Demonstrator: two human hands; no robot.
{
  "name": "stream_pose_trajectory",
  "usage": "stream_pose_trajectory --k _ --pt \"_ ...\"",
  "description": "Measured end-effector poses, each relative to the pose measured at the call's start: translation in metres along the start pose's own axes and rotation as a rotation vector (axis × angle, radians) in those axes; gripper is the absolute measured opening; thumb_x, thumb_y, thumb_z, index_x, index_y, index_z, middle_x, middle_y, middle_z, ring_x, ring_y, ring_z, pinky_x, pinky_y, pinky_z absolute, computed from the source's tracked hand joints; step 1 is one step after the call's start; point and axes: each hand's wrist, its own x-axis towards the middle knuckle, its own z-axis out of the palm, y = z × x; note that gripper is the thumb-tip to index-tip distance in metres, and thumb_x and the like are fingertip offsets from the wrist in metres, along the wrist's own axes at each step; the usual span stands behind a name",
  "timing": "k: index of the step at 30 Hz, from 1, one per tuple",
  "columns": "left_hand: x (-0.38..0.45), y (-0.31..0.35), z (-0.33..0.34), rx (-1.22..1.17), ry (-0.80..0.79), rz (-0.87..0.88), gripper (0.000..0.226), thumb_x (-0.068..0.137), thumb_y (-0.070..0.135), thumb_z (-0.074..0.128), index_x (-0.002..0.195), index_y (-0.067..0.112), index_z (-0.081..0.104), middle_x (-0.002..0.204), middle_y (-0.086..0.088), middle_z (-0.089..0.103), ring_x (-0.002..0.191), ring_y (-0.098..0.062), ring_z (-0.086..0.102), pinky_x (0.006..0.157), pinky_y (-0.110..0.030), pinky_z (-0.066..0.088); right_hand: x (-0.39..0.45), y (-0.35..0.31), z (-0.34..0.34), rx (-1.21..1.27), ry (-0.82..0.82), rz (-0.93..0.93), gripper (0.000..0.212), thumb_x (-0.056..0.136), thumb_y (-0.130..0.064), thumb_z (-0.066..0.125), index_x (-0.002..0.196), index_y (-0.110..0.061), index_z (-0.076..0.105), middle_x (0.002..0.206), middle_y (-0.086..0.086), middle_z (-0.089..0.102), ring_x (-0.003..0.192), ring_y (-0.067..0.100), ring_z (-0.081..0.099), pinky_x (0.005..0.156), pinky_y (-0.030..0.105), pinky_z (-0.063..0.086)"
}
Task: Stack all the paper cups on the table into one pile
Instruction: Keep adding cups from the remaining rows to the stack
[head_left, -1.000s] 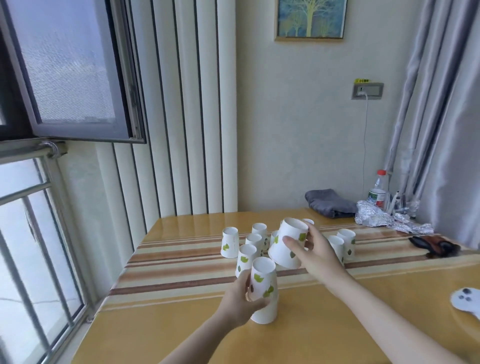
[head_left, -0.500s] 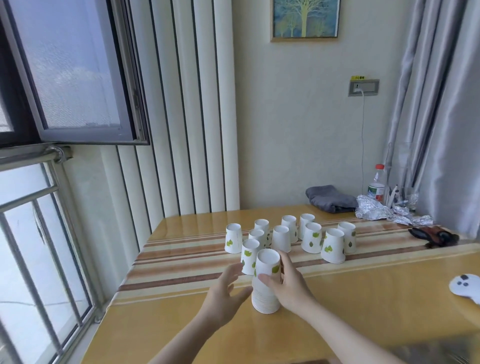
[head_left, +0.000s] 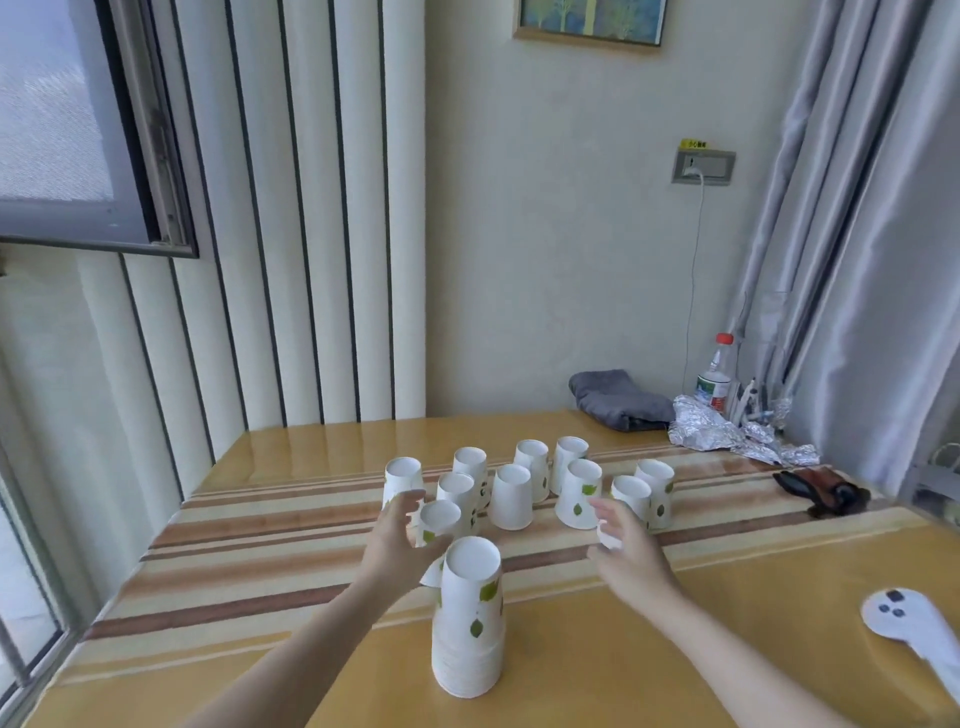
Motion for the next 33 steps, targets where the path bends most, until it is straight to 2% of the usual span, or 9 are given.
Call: stream_pose_trajectory --k 3,6,8,12,17,20,24,27,33 --pt "0.018 0.002 0.009 0.027 -0.036 -0.061 0.057 0.072 0.028 0.08 0.118 0.032 0.046 0.108 0.007 0.053 0.103 -0.021 0.053 0.065 -0.034 0.052 0.036 0.015 -0.023 -0.147 0.211 0.062 0.05 0.078 -0.002 0.061 0.124 -0.018 0.05 0.128 0.01 0.049 0.121 0.025 0.046 0.092 0.03 0.037" --pt "0.023 -0.001 0.012 0.025 -0.039 -0.083 0.048 0.073 0.03 0.08 0.107 0.039 0.047 0.097 0.007 0.059 0.097 -0.022 0.058 0.078 -0.044 0.057 0.058 0.022 -0.033 -0.233 0.292 0.129 0.057 0.075 -0.01 0.067 0.128 -0.017 0.048 0.128 0.013 0.044 0.124 0.03 0.041 0.097 0.036 0.038" --pt "0.025 0.002 0.003 -0.007 0.011 -0.043 0.045 0.074 0.028 0.08 0.104 0.041 0.049 0.099 0.005 0.061 0.099 -0.023 0.06 0.082 -0.041 0.053 0.07 0.026 -0.035 -0.237 0.294 0.163 0.063 0.074 -0.019 0.071 0.131 -0.02 0.044 0.129 0.012 0.043 0.124 0.03 0.041 0.099 0.038 0.04" --pt "0.027 0.03 -0.029 -0.059 0.107 0.046 0.052 0.075 0.03 0.08 0.12 0.03 0.054 0.108 0.001 0.063 0.108 -0.022 0.059 0.086 -0.037 0.051 0.085 0.037 -0.028 -0.236 0.261 0.215 0.065 0.069 -0.033 0.076 0.125 -0.015 0.048 0.123 0.009 0.051 0.115 0.03 0.051 0.091 0.039 0.046" --pt "0.013 0.079 -0.052 -0.115 0.011 0.233 0.051 0.075 0.03 0.079 0.12 0.033 0.056 0.115 0.006 0.067 0.111 -0.012 0.062 0.096 -0.03 0.049 0.08 0.037 -0.015 -0.171 0.319 0.263 0.06 0.071 -0.032 0.076 0.119 -0.009 0.049 0.116 0.01 0.054 0.113 0.034 0.053 0.086 0.04 0.046" --pt "-0.006 0.101 -0.055 -0.107 -0.141 0.319 0.047 0.075 0.033 0.079 0.117 0.038 0.057 0.115 0.01 0.068 0.114 -0.005 0.062 0.101 -0.026 0.046 0.068 0.018 -0.02 -0.121 0.355 0.237 0.066 0.073 -0.034 0.076 0.125 -0.01 0.044 0.124 0.012 0.056 0.113 0.034 0.054 0.086 0.039 0.046" --pt "-0.028 0.11 -0.052 -0.019 -0.257 0.367 0.058 0.071 0.045 0.079 0.122 0.032 0.055 0.116 0.009 0.068 0.113 -0.006 0.062 0.102 -0.031 0.048 0.044 -0.024 -0.037 -0.044 0.338 0.167 0.064 0.073 -0.035 0.077 0.12 -0.008 0.042 0.119 0.012 0.058 0.103 0.03 0.056 0.075 0.033 0.04" --pt "-0.043 0.103 -0.047 0.034 -0.289 0.326 0.061 0.069 0.049 0.077 0.123 0.034 0.053 0.116 0.01 0.067 0.114 -0.008 0.061 0.104 -0.035 0.049 0.022 -0.056 -0.043 0.028 0.292 0.06 0.059 0.073 -0.036 0.077 0.119 -0.015 0.047 0.116 0.006 0.06 0.105 0.026 0.056 0.079 0.033 0.041" --pt "-0.068 0.067 -0.026 0.04 -0.353 0.214 0.05 0.074 0.036 0.078 0.117 0.039 0.052 0.111 0.006 0.062 0.109 -0.019 0.059 0.096 -0.04 0.053 -0.025 -0.1 -0.036 0.209 0.179 -0.118 0.053 0.075 -0.035 0.077 0.121 -0.024 0.052 0.114 -0.004 0.061 0.103 0.016 0.059 0.084 0.031 0.046"
